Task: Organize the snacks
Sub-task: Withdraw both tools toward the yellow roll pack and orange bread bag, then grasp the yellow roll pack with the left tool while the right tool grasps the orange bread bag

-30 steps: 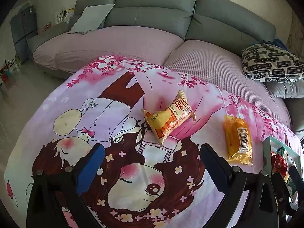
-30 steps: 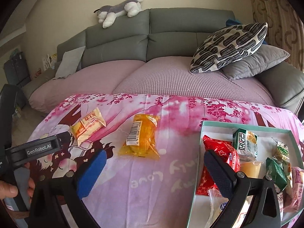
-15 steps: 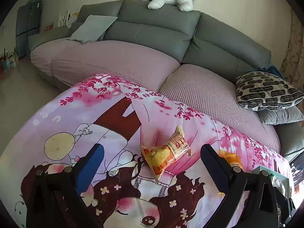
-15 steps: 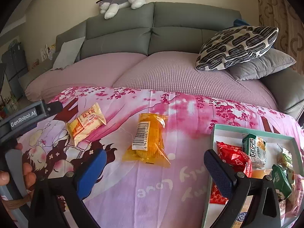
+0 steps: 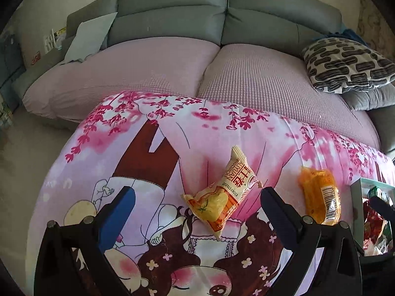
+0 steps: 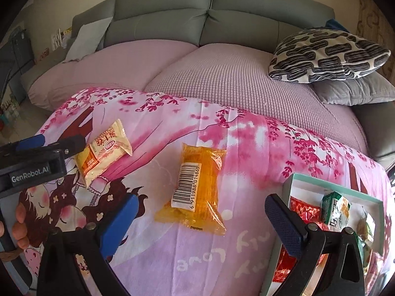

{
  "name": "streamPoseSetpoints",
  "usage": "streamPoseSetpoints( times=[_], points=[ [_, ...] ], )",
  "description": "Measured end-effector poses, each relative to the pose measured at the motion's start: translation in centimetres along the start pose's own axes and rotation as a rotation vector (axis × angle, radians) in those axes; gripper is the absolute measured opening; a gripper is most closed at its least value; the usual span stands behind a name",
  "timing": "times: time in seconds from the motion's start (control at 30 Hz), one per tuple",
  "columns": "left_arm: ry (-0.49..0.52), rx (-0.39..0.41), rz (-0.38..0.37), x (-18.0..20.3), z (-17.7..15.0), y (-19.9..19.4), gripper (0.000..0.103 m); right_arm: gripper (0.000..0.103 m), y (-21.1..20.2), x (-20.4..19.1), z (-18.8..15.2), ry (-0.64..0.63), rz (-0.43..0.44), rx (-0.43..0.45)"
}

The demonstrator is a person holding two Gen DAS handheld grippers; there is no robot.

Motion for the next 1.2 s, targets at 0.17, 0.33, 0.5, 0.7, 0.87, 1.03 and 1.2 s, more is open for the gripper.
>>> streamPoseSetpoints(
  times=[0.17, 0.33, 0.5, 0.7, 0.87, 1.03, 1.2],
  points=[
    [0.096, -0.083, -0.082, 1.4, 1.4, 1.1, 0.101, 0.103, 1.3, 0.5, 2.0, 0.012, 0.113, -0.143],
    [0.163, -0.189, -0.169, 2.8, 2.2, 2.7, 0.101, 0.103, 3.0, 1.3, 3.0, 0.015, 0.103, -0.272],
    [0.169, -0.297, -0.192, 3.3, 2.8, 4.6, 0.101, 0.103, 6.4, 3.1, 2.5, 0.180, 0.152, -0.469],
    [0.207, -0.401, -0.190, 4.0, 2.6, 6.5, 0.095, 0.101, 8.6, 2.7, 3.2, 0.155, 0.107, -0.514],
    [0.260, -0.438, -0.172, 5.0, 2.6, 7.1, 0.083, 0.084, 9.6, 2.0, 3.4, 0.130, 0.083, -0.529],
    [0.283, -0.455, -0.157, 5.6, 2.3, 7.8, 0.070, 0.064, 10.2, 1.0, 3.7, 0.113, 0.088, -0.516],
    [0.267, -0.482, -0.159, 5.4, 1.8, 8.4, 0.046, 0.047, 10.4, 0.4, 4.0, 0.120, 0.086, -0.512]
  ],
)
Point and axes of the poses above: each gripper's, at about its wrist camera, not at the fingertips, and y roughly the way its jaws point, x to its right, z to its top, the point moved 2 cm from there along y, roughly the way its jaws point, and after that the axes turned 6 degrees about z, right-handed, at the moved point
